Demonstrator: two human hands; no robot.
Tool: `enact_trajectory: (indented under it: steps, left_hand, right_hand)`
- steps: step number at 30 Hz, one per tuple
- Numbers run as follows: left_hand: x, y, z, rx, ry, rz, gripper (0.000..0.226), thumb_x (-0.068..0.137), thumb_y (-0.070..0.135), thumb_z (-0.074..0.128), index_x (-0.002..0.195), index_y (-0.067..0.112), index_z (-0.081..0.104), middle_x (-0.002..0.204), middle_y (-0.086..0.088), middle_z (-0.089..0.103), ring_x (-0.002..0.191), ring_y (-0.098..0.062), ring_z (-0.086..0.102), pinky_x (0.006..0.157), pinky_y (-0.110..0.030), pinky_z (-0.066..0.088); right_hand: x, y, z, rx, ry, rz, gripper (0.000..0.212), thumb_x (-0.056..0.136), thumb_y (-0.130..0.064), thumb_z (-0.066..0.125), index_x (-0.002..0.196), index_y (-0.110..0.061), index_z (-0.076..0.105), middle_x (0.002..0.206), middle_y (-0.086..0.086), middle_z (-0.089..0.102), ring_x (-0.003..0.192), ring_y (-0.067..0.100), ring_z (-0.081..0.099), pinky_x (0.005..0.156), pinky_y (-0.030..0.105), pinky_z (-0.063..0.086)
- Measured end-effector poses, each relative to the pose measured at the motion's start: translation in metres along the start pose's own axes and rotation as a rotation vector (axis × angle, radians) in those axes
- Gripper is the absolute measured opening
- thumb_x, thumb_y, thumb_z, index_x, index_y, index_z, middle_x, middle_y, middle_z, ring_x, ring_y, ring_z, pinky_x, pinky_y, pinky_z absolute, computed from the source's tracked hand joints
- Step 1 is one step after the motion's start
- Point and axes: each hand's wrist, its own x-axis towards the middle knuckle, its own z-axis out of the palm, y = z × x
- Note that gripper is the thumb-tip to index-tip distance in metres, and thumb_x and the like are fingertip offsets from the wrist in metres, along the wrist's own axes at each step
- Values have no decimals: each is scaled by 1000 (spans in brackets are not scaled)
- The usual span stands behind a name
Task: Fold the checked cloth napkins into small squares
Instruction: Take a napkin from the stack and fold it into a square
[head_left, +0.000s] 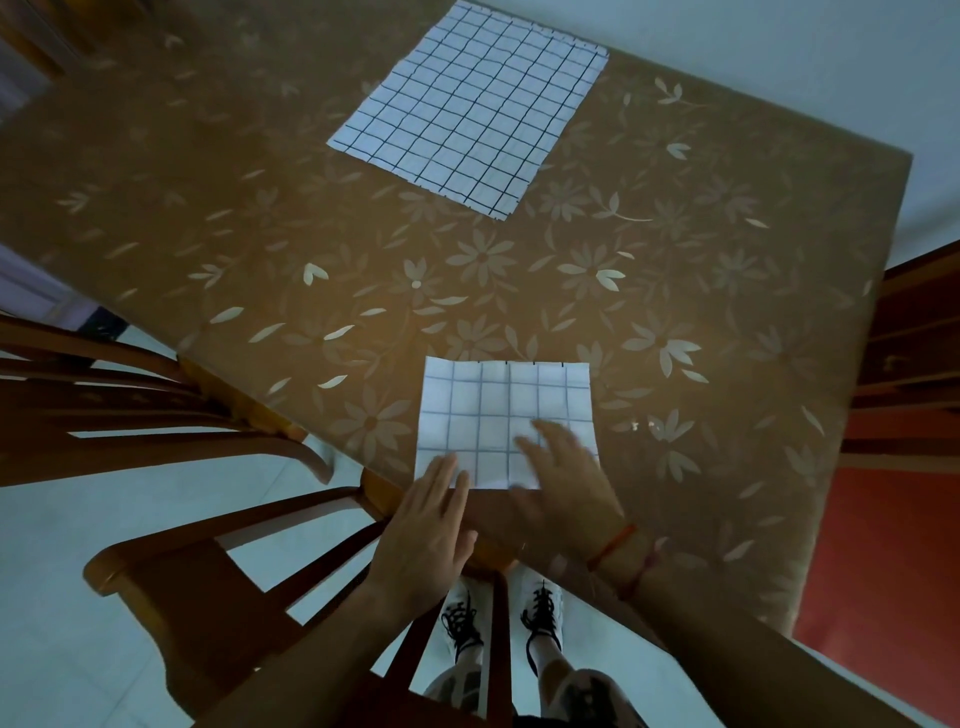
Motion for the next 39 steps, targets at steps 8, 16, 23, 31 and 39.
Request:
enact_trajectory:
  steps: [8, 16, 23, 31, 39]
  left_hand:
    - [-11, -6, 9, 31, -68, -75, 74, 95, 54, 29, 155, 16, 9, 162, -15, 7, 150, -30, 2, 116, -47, 16]
    - [-12, -5, 8, 55, -62, -106, 76, 94, 54, 31, 154, 10, 15, 161, -17, 12, 149, -29, 6, 120, -44, 11]
    - [-14, -8, 10, 84, -85, -123, 79, 95, 58, 23, 152, 4, 19, 160, -16, 15, 148, -28, 11, 118, -45, 17]
    - [-13, -7, 7, 79, -70, -122, 77, 92, 52, 31, 152, 5, 19, 160, -15, 16, 148, -28, 12, 114, -47, 20]
    - [-8, -4, 2, 79, -62, -133, 73, 93, 51, 27, 149, 6, 30, 158, -14, 24, 147, -28, 16, 114, -47, 18]
  right_hand:
    - [-25, -33, 47, -152, -173, -234, 70, 93, -50, 43, 147, -10, 26, 154, 20, 21, 144, 33, 15, 111, 50, 32]
    - [-30, -29, 44, -165, -200, -218, 74, 91, -53, 45, 144, -3, 29, 153, 19, 26, 143, 31, 23, 110, 48, 34]
    - [-36, -29, 45, -145, -237, -202, 83, 89, -57, 45, 142, 5, 31, 150, 23, 28, 141, 32, 26, 111, 44, 35]
    - [-64, 10, 22, -221, -243, -9, 82, 92, -57, 32, 143, 7, 25, 151, 28, 24, 140, 38, 27, 106, 53, 38]
    - [-70, 32, 13, -256, -235, 91, 78, 75, -50, 62, 131, 3, 49, 143, 21, 43, 132, 33, 44, 96, 53, 48]
